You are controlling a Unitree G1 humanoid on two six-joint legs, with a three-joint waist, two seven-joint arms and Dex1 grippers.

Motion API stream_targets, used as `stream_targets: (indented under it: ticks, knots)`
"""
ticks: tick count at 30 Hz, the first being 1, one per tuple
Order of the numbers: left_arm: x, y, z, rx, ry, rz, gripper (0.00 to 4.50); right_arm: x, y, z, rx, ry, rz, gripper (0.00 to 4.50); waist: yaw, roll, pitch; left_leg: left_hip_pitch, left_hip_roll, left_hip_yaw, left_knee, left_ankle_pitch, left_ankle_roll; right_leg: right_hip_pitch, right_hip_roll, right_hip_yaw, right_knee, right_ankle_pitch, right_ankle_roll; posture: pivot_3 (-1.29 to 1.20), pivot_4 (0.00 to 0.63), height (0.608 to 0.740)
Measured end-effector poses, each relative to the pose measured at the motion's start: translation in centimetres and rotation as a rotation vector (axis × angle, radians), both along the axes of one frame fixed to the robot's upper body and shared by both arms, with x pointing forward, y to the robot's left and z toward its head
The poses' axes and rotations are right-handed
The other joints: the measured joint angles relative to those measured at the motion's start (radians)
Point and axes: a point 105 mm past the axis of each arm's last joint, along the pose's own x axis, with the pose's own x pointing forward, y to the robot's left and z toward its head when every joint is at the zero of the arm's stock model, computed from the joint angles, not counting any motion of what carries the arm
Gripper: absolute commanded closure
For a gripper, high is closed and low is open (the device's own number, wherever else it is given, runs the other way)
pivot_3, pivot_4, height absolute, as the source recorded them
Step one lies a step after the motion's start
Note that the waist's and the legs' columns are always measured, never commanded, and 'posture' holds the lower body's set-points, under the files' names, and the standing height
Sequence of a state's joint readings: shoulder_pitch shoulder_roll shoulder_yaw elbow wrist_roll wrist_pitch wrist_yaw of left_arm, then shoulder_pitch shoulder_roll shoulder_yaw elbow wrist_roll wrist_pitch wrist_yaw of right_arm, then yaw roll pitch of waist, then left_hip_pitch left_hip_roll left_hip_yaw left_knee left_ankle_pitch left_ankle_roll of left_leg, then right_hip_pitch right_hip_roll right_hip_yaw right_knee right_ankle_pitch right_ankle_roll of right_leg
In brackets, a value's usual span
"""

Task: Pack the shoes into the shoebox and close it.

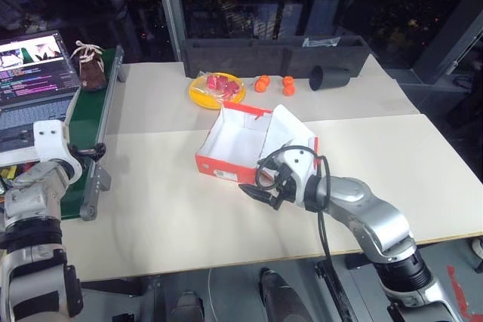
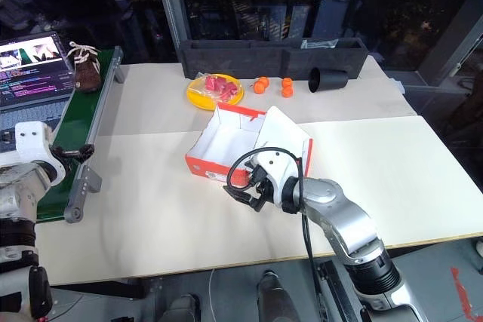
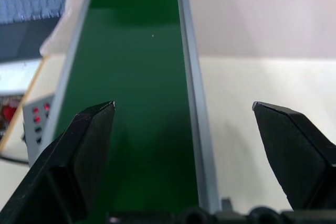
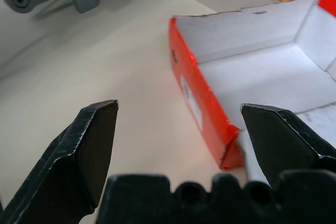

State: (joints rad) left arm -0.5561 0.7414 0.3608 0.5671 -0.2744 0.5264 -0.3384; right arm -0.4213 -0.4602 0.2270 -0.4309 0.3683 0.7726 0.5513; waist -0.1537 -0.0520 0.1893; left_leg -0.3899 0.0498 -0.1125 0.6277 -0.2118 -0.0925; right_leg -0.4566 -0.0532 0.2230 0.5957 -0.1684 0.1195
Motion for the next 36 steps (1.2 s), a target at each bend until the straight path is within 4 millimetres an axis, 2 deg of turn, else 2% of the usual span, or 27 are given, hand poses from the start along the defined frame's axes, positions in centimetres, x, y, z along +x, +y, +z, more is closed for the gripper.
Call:
stream_targets:
  ticks: [3, 13, 23, 33, 36]
  knots:
    - [0.0, 0.1, -0.3, 0.002, 0.013, 0.004, 0.0, 0.0, -0.1, 0.0, -0.001, 0.002, -0.005, 0.09, 0.0, 0.0, 0.0, 0.0, 0.0, 0.0, 0.0, 0.0, 0.0, 0.0, 0.0, 0.0, 0.0, 0.0, 0.0, 0.0, 0.15, 0.727]
    - [0.5, 0.4, 0.7, 0.023, -0.022, 0.032, 0.0, -0.1, -0.3, -0.5, -0.016, 0.025, -0.005, 0.09, 0.001, -0.001, 0.0, 0.0, 0.0, 0.0, 0.0, 0.0, 0.0, 0.0, 0.0, 0.0, 0.0, 0.0, 0.0, 0.0, 0.15, 0.727]
    - [1.2, 1.4, 4.1, 0.058, -0.098, 0.065, 0.0, -0.2, -0.2, -0.5, -0.013, 0.03, -0.012, 0.09, 0.001, -0.001, 0.0, 0.0, 0.0, 0.0, 0.0, 0.0, 0.0, 0.0, 0.0, -0.001, 0.0, 0.0, 0.0, 0.0, 0.15, 0.727]
    - [1.3, 2.2, 4.5, 0.076, -0.099, 0.09, 0.0, -0.3, 0.1, -0.5, 0.003, 0.027, -0.02, 0.09, 0.001, -0.001, 0.0, 0.0, 0.0, -0.001, 0.0, 0.0, 0.0, 0.0, 0.0, -0.001, 0.001, 0.0, 0.0, 0.0, 0.15, 0.727]
    - [1.4, 2.3, 3.9, 0.086, -0.076, 0.094, 0.0, -0.3, 0.2, -0.3, 0.007, 0.021, -0.023, 0.09, 0.001, -0.001, 0.0, 0.0, 0.0, -0.001, 0.0, 0.0, 0.0, 0.0, 0.0, -0.001, 0.001, 0.0, 0.0, 0.0, 0.15, 0.727]
